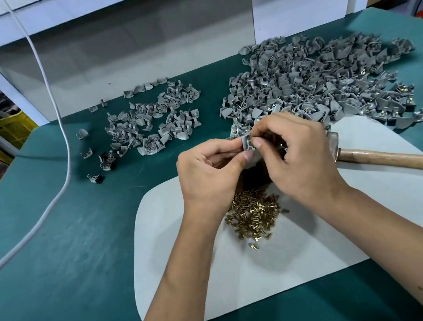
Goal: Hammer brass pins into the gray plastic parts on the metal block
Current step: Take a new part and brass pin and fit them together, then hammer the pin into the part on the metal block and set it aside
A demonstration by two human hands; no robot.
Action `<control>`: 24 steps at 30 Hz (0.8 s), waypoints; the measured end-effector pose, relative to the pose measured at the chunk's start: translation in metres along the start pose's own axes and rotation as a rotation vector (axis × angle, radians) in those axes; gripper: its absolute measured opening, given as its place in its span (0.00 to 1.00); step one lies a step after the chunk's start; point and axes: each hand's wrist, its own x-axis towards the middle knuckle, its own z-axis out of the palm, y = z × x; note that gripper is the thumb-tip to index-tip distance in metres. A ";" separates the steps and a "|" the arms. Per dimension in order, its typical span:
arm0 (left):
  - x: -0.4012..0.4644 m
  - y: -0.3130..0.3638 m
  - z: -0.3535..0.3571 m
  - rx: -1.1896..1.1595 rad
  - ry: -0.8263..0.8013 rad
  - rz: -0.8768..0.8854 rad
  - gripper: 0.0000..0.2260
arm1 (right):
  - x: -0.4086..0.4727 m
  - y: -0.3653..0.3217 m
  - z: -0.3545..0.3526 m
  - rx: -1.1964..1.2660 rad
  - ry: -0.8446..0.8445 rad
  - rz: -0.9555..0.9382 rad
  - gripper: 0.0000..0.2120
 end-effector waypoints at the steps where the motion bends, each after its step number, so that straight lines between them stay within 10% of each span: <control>1: 0.000 0.000 0.000 -0.010 0.001 -0.016 0.10 | -0.001 -0.001 0.000 -0.002 0.004 0.000 0.02; 15: -0.004 -0.006 0.005 0.251 0.016 0.192 0.11 | -0.003 -0.008 0.003 -0.053 0.029 0.087 0.04; 24: -0.002 -0.003 0.001 0.396 0.101 0.228 0.15 | 0.029 0.033 -0.081 -0.331 -0.340 0.311 0.04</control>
